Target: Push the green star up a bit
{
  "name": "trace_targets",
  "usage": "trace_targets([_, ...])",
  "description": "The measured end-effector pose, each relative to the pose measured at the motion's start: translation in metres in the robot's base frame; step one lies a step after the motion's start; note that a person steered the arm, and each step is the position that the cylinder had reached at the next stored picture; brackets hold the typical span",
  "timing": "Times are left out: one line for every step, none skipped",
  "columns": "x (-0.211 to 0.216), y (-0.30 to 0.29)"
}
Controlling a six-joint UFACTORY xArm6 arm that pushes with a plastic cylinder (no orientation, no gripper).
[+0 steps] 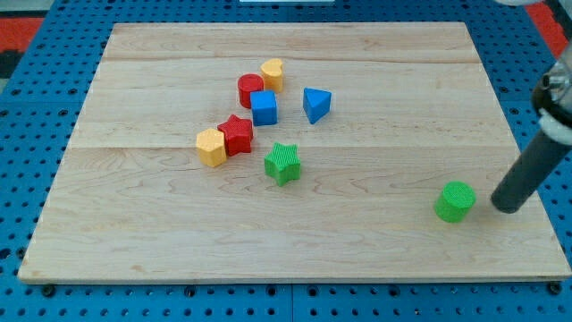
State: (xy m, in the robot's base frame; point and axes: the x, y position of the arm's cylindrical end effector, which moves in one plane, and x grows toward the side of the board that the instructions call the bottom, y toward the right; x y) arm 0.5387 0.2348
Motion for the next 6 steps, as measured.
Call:
trace_targets([0.000,-0.022])
trace_targets([0.034,0.000])
trace_targets([0.048,-0.095])
trace_targets([0.025,-0.216])
trace_targets([-0.032,-0.237])
trace_targets([-0.045,-0.240])
